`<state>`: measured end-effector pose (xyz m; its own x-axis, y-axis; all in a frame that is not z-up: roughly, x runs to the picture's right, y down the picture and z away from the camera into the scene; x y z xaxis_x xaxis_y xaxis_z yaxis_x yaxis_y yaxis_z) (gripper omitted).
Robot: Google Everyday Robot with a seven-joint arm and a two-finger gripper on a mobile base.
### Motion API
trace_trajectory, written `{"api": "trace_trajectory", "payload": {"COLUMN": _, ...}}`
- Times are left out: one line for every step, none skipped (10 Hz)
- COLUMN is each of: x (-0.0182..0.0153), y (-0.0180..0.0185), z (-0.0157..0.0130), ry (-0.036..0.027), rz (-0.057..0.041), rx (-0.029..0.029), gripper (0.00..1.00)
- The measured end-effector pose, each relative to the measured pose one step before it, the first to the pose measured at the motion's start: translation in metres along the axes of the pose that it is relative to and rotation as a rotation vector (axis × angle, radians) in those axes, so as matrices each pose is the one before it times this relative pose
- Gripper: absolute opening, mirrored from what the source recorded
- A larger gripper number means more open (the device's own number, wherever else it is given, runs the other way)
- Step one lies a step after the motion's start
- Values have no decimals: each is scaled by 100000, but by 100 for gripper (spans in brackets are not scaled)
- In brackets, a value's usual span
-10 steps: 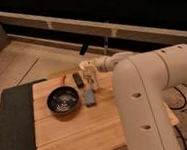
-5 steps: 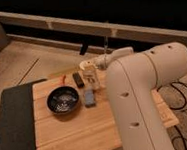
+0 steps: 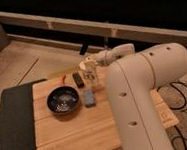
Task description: Stand the bottle upright
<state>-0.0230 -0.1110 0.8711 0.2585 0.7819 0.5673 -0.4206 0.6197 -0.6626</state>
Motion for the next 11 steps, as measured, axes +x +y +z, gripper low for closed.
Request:
{"api": "trace_trajectory", "payload": {"x": -43, "y": 105, "z": 206, "ry": -1229, "rz": 123, "rx": -1153, "gripper": 0}}
{"api": "trace_trajectory", "payload": {"x": 81, "y": 176, "z": 274, "ry": -898, "rz": -69, "rx": -1470, "gripper": 0}}
{"api": "trace_trajectory", "payload": {"x": 295, "y": 209, "z": 310, "ry": -254, "rz": -11, "rx": -1403, "gripper": 0}}
{"api": "trace_trajectory", "payload": {"x": -50, "y": 44, "z": 37, "ry": -146, "rz": -215, "rx": -218, "gripper": 0}}
{"api": "trace_trajectory", "payload": {"x": 53, "y": -4, "z": -11, "ry": 65, "rz": 27, "rx": 11, "gripper": 0}}
{"api": "trace_trajectory", "payload": {"x": -3, "y": 0, "z": -1, "ry": -16, "rz": -4, "rx": 1, "gripper": 0}}
{"api": "trace_trajectory", "payload": {"x": -39, "y": 9, "z": 19, "ry": -32, "rz": -49, "rx": -23, "gripper": 0}}
{"api": "trace_trajectory", "payload": {"x": 14, "y": -13, "z": -24, "ry": 6, "rz": -46, "rx": 52, "gripper": 0}}
{"api": "trace_trajectory", "payload": {"x": 13, "y": -41, "z": -65, "ry": -29, "rz": -176, "rx": 226, "gripper": 0}}
{"api": "trace_trajectory", "payload": {"x": -457, "y": -477, "z": -463, "ry": -2189, "rz": -579, "rx": 1985, "gripper": 0}}
{"api": "trace_trajectory", "payload": {"x": -434, "y": -636, "z": -683, "ry": -2301, "rz": -670, "rx": 2592, "gripper": 0}}
